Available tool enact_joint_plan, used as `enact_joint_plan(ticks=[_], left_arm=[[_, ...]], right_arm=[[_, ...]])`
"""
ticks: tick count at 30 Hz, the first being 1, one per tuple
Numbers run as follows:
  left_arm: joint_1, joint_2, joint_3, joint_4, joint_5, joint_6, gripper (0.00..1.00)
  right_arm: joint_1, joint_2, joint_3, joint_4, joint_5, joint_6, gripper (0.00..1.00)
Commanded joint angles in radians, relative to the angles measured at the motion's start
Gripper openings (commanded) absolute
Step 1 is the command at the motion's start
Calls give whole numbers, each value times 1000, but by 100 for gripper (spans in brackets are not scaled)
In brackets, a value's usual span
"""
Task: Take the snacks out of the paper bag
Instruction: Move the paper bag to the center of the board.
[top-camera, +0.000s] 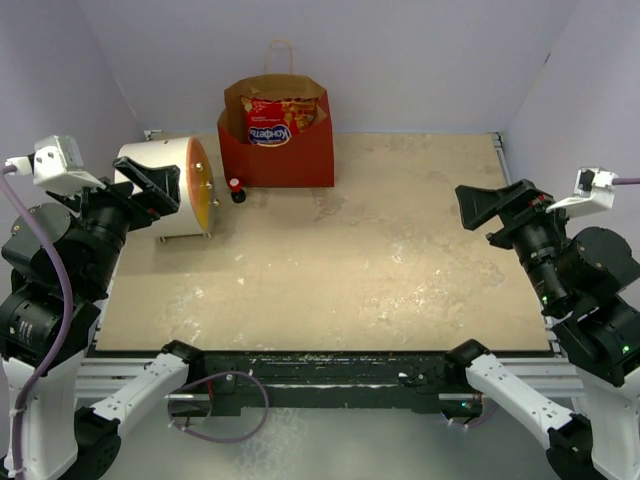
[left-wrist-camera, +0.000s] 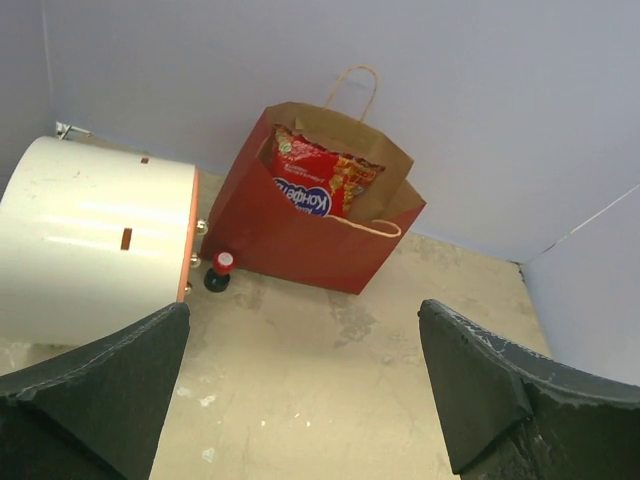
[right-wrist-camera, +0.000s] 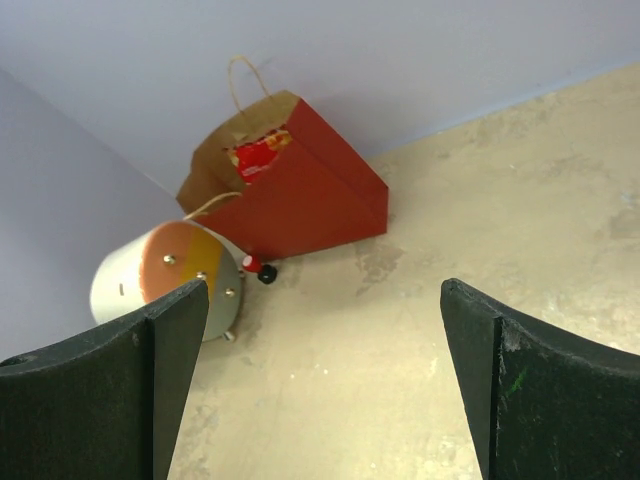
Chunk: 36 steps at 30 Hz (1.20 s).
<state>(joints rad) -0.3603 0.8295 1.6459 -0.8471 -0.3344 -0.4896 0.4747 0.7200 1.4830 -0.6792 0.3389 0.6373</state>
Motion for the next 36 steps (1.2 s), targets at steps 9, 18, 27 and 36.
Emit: enact_joint_plan(ticks=[9,18,27,36], left_arm=[[5,-10,-84,42,-2,8,99],[8,122,-90,70,188,-94,99],[2,381,-156,294,429,-534,99],[-27,609,-150,320,324,-998,99]], right_arm=[[-21,31,86,-203,101,-32,100],[-28,14,61,-237,105,-69,100],[-32,-8,37,-237,96,-81,100],[-34,-95,24,-251,144,-97,100]])
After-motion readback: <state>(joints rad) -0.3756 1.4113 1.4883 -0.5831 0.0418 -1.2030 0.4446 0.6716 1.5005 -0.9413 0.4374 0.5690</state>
